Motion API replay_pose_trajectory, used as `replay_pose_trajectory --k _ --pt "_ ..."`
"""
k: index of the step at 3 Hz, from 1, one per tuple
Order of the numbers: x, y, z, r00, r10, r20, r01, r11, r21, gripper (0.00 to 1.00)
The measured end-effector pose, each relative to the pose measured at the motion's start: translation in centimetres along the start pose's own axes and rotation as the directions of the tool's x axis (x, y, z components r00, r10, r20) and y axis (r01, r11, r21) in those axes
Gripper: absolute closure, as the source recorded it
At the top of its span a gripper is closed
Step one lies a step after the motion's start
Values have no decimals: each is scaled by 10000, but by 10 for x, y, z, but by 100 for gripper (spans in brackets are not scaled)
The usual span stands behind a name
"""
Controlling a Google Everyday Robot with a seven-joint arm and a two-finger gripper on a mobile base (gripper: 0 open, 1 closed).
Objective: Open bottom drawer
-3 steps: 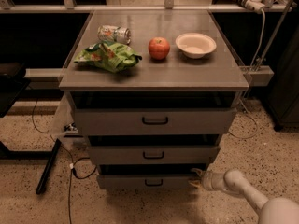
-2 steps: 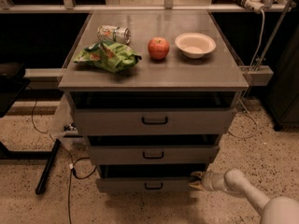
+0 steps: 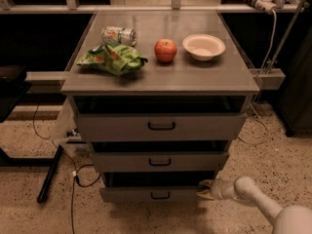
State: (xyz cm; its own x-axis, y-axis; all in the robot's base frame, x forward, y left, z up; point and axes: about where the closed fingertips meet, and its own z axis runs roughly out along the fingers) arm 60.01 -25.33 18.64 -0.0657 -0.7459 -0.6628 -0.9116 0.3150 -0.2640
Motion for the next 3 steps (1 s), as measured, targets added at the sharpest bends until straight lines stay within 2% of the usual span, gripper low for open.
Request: replay_pose_trajectory --k 2,3 --pt "0 0 0 10000 0 1 0 10000 -1 35" --pt "7 8 0 9998 150 111 -147 9996 -239 12"
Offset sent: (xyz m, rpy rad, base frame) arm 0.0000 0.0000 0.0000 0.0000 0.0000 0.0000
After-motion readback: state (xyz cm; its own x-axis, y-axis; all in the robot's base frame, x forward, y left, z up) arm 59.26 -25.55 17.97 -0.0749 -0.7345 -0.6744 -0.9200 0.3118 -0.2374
